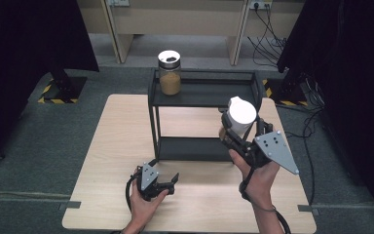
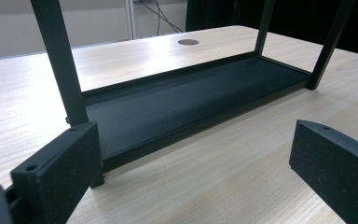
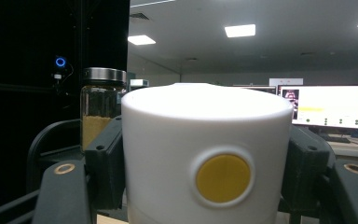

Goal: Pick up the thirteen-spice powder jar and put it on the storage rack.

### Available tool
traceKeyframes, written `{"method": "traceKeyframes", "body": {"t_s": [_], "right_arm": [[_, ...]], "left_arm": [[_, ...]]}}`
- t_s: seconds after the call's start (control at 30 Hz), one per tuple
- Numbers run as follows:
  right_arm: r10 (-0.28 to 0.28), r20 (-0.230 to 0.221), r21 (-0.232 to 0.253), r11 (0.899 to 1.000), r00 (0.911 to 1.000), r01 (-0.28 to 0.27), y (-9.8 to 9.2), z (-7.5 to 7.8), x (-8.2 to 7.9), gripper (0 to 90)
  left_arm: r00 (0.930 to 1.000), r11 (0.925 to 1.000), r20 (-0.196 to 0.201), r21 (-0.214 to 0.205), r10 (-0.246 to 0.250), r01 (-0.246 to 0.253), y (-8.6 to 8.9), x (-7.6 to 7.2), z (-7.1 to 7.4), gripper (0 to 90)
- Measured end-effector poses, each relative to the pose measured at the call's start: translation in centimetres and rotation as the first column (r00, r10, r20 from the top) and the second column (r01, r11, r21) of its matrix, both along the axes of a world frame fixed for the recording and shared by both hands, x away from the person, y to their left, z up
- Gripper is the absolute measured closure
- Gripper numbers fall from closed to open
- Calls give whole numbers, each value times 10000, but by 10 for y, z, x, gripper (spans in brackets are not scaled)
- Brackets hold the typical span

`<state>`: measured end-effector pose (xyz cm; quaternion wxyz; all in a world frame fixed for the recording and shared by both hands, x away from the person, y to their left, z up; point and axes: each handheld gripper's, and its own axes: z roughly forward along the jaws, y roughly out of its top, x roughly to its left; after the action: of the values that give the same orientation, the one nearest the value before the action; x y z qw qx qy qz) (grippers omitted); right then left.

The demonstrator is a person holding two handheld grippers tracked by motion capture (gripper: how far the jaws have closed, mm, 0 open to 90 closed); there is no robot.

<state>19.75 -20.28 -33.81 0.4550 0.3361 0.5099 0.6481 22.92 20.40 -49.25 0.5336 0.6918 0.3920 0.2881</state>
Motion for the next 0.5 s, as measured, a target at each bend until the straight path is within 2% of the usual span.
{"method": "traceKeyframes", "body": {"t_s": [0.5], "right_arm": [[-51,342,91,9999,9994,48,4,20,11,309]], "left_arm": [[10000,10000,26,46,-9,8,0,0,0,16]]}}
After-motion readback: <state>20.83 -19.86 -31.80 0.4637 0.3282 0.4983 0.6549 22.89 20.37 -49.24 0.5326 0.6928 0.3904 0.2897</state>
